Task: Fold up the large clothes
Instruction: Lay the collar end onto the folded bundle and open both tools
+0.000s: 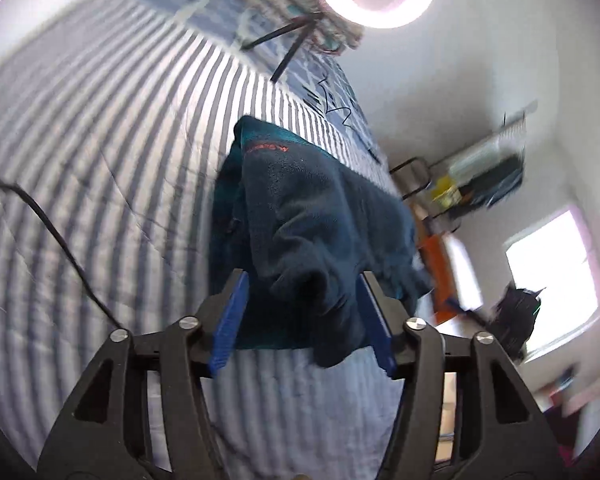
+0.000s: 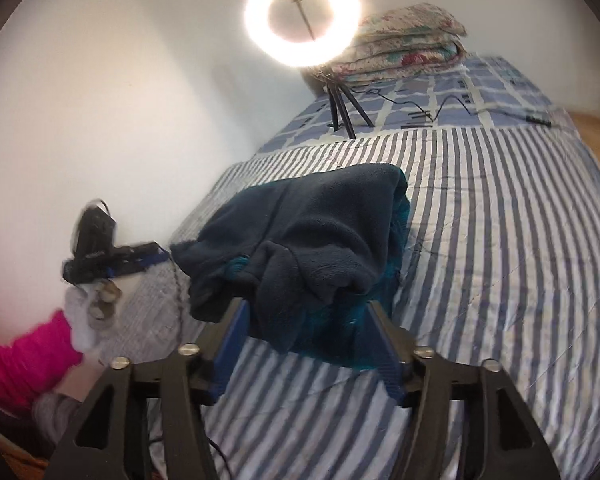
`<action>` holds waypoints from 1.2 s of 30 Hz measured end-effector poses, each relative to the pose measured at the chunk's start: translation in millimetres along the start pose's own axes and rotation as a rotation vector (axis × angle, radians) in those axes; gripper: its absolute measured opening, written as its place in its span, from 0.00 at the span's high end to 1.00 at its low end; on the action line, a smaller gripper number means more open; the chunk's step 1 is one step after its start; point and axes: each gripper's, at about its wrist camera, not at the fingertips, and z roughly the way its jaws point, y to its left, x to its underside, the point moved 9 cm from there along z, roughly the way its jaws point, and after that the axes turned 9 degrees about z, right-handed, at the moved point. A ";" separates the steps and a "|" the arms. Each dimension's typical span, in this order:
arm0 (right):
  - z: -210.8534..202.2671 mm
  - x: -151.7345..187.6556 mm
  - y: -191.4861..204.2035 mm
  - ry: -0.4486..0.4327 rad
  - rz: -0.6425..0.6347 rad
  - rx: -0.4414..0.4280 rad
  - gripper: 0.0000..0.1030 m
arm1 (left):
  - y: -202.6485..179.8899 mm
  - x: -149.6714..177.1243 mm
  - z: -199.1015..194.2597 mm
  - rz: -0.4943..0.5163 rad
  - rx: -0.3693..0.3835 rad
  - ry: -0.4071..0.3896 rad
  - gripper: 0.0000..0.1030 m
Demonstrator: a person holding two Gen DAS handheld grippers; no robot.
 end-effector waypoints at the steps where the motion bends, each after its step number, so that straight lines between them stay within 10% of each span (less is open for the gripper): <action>1: 2.0 -1.1 0.8 0.000 0.029 -0.022 0.36 | 2.8 -2.4 3.9 -0.045 0.025 0.004 0.44; 8: 52.6 3.2 -13.4 0.063 0.234 -0.064 0.37 | 18.2 -6.0 33.6 -0.227 0.082 0.016 0.44; 11: 77.3 7.8 -16.8 0.095 0.297 -0.076 0.75 | 13.0 -3.2 45.8 -0.176 0.025 0.050 0.86; 15: 81.2 11.3 -7.5 0.101 0.320 -0.090 0.90 | -1.3 -5.4 34.8 -0.087 -0.041 0.028 0.89; 21: 37.7 22.6 20.4 0.086 0.233 -0.090 0.92 | -3.2 13.5 18.5 0.005 -0.094 0.039 0.90; 31: 84.0 74.2 -30.8 0.190 0.272 0.081 0.93 | 18.9 46.9 36.9 0.062 -0.197 0.092 0.86; 36: 50.2 60.1 -11.9 0.181 0.195 0.080 0.70 | -6.9 35.7 8.4 0.195 -0.268 0.086 0.71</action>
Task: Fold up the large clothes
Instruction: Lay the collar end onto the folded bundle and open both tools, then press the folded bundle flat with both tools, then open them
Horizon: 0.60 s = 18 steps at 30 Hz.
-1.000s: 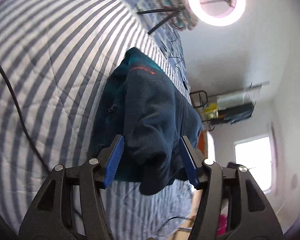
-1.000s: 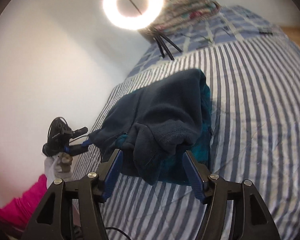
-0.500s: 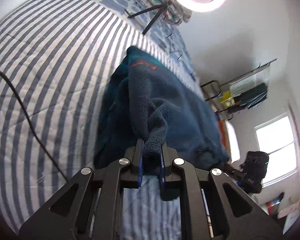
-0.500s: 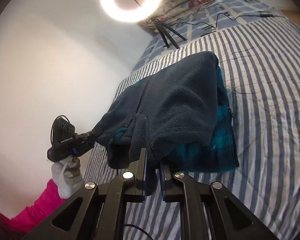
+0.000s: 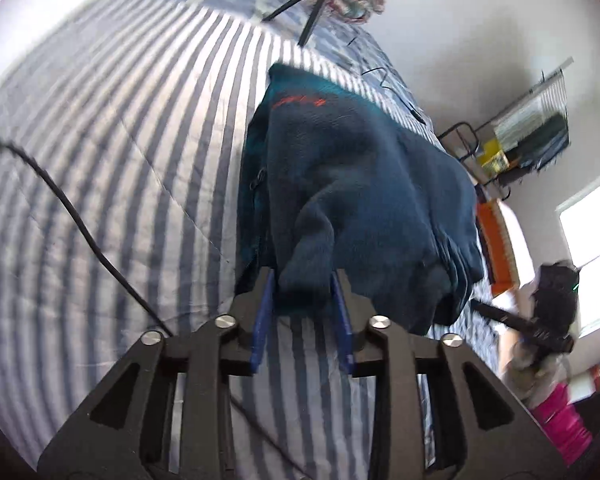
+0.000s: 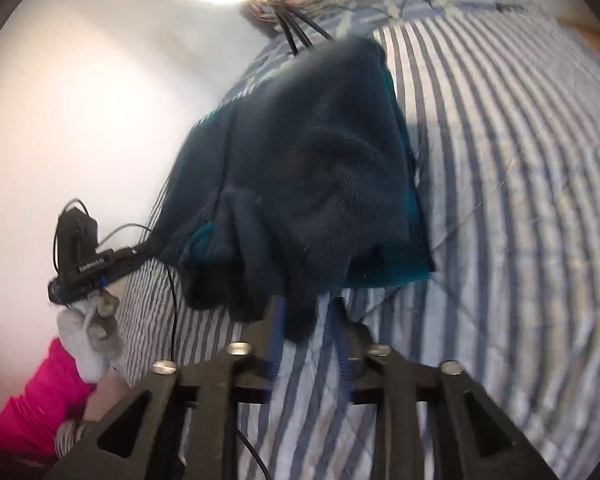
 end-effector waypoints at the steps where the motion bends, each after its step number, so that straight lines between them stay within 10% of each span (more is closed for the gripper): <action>1: -13.8 -0.6 1.5 -0.012 -0.023 0.012 0.70 | -2.5 -0.8 -8.0 0.020 -0.017 -0.014 0.71; 11: -60.2 -79.7 47.7 -0.258 -0.227 0.074 0.69 | -64.4 -91.9 -38.0 0.188 -0.113 -0.219 0.71; 18: -2.5 -153.4 87.9 -0.293 -0.305 0.121 0.76 | -81.4 -142.0 28.9 0.172 -0.108 -0.159 0.70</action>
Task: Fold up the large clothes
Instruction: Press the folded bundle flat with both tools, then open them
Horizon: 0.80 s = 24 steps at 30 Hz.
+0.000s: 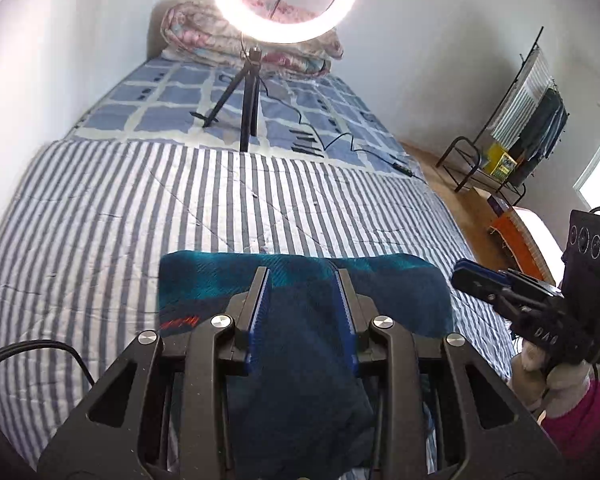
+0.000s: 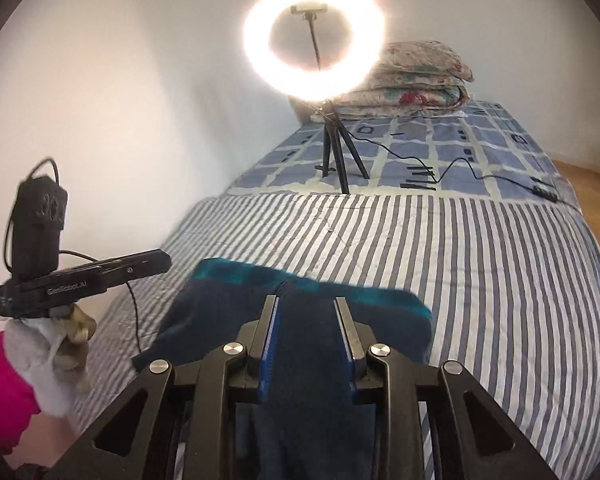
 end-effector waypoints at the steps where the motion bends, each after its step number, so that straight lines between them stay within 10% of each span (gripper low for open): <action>1: 11.4 -1.9 -0.9 0.015 -0.012 0.019 0.77 | 0.6 -0.3 7.1 -0.004 0.002 0.007 0.70; 14: 79.6 78.1 -45.9 0.109 -0.007 0.071 0.80 | 34.1 73.3 89.6 0.051 -0.039 0.065 0.70; 24: 5.4 51.5 -48.7 0.059 0.077 -0.021 0.78 | 26.5 64.5 15.8 0.118 -0.018 0.026 0.70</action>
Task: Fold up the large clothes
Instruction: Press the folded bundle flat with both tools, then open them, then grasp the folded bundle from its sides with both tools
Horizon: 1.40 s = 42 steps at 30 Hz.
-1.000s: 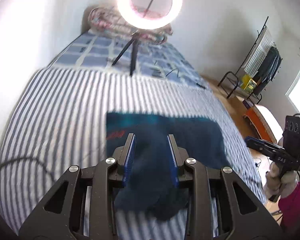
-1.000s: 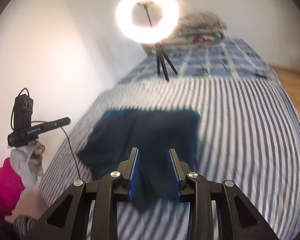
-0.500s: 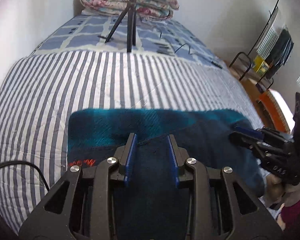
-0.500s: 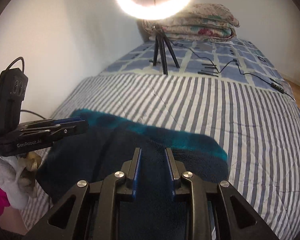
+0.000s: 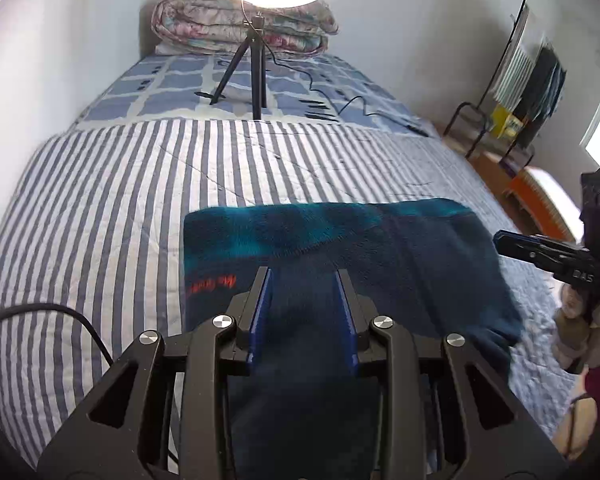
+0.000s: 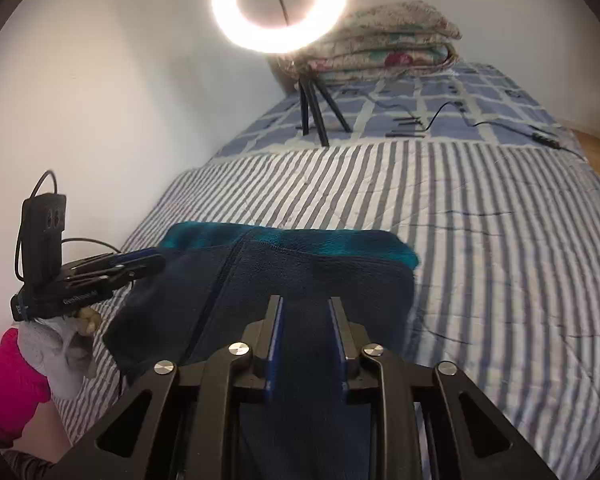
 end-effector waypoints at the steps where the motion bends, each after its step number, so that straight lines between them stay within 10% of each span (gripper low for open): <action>1: -6.9 1.9 0.0 -0.004 0.000 -0.002 0.78 | 0.4 5.6 -7.4 -0.012 0.015 -0.001 0.70; 13: 26.9 93.5 -2.1 0.154 -0.082 0.081 0.78 | 16.2 81.7 14.4 -0.101 0.059 0.074 0.70; 20: 1.5 82.1 -4.6 0.159 -0.014 0.023 0.77 | 24.9 71.2 -16.5 -0.132 0.097 0.068 0.63; 22: -16.3 73.5 -6.9 0.117 0.014 -0.009 0.67 | 36.4 67.1 -28.4 -0.185 0.145 0.049 0.28; 24: -29.0 64.3 -13.4 0.068 0.035 -0.028 0.36 | 49.8 62.4 -36.1 -0.258 0.194 0.024 0.25; 26: -38.4 55.8 -24.1 0.032 0.063 -0.042 0.27 | 62.1 59.2 -37.7 -0.344 0.267 0.015 0.25; 35: -20.6 50.3 -57.8 0.077 0.212 -0.111 0.16 | 99.7 62.1 -8.5 -0.593 0.427 0.050 0.23; 42: 4.0 55.8 -65.5 0.133 0.229 -0.131 0.14 | 106.4 67.8 7.0 -0.590 0.464 0.088 0.23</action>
